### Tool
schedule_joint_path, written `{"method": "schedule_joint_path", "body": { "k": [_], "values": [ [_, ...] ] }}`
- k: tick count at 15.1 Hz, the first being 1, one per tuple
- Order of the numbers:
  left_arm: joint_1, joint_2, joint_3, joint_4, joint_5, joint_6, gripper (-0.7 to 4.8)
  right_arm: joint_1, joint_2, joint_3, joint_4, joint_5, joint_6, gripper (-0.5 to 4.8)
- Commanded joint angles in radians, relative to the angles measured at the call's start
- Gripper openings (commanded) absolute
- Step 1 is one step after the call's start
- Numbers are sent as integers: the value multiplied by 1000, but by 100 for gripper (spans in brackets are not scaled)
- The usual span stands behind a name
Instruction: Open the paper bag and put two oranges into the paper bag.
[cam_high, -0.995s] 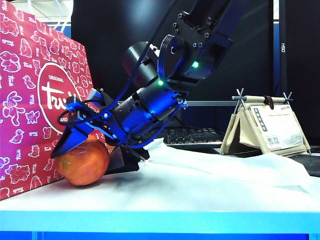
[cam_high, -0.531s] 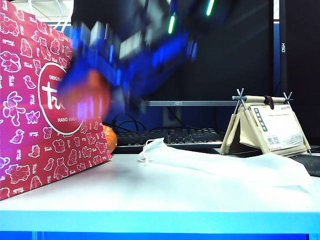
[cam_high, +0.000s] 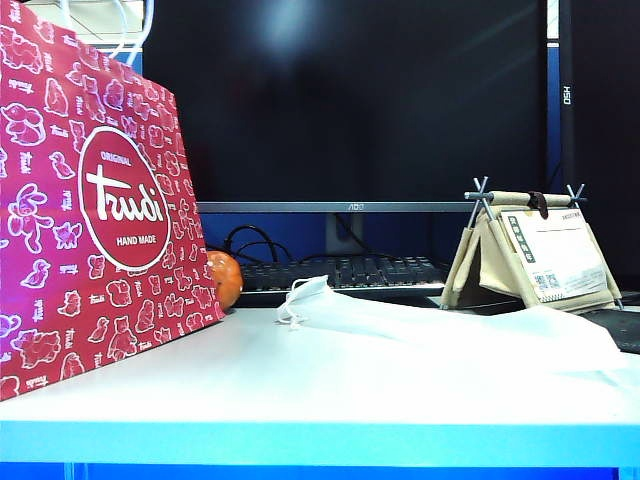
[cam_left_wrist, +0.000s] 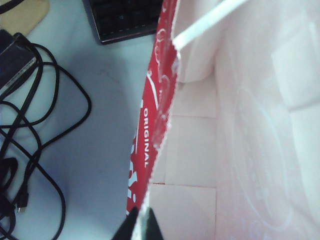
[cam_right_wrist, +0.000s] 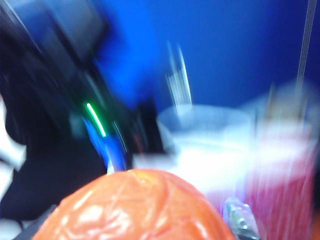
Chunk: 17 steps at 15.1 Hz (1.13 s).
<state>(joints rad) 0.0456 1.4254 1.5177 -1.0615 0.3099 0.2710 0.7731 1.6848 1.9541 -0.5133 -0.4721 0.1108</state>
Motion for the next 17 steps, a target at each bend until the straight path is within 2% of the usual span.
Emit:
{"method": "schedule_joint_path", "body": {
  "k": [1, 4, 6, 10, 15, 17],
  "values": [
    [-1, -2, 3, 0, 13, -21, -6, 2, 48, 172, 25, -68, 66, -3],
    [-1, -2, 3, -15, 38, -21, -6, 13, 170, 303, 17, -158, 110, -3],
    [0, -2, 3, -18, 57, -20, -6, 27, 260, 354, 16, -156, 119, -3],
    [-1, -2, 3, -14, 206, -21, -6, 23, 344, 383, 18, -158, 132, -3],
    [-1, -2, 3, -23, 212, -21, -6, 21, 403, 383, -37, -131, 126, -3],
    [-1, -2, 3, -23, 268, -21, -6, 19, 426, 383, -65, -84, 124, -3]
  ]
}}
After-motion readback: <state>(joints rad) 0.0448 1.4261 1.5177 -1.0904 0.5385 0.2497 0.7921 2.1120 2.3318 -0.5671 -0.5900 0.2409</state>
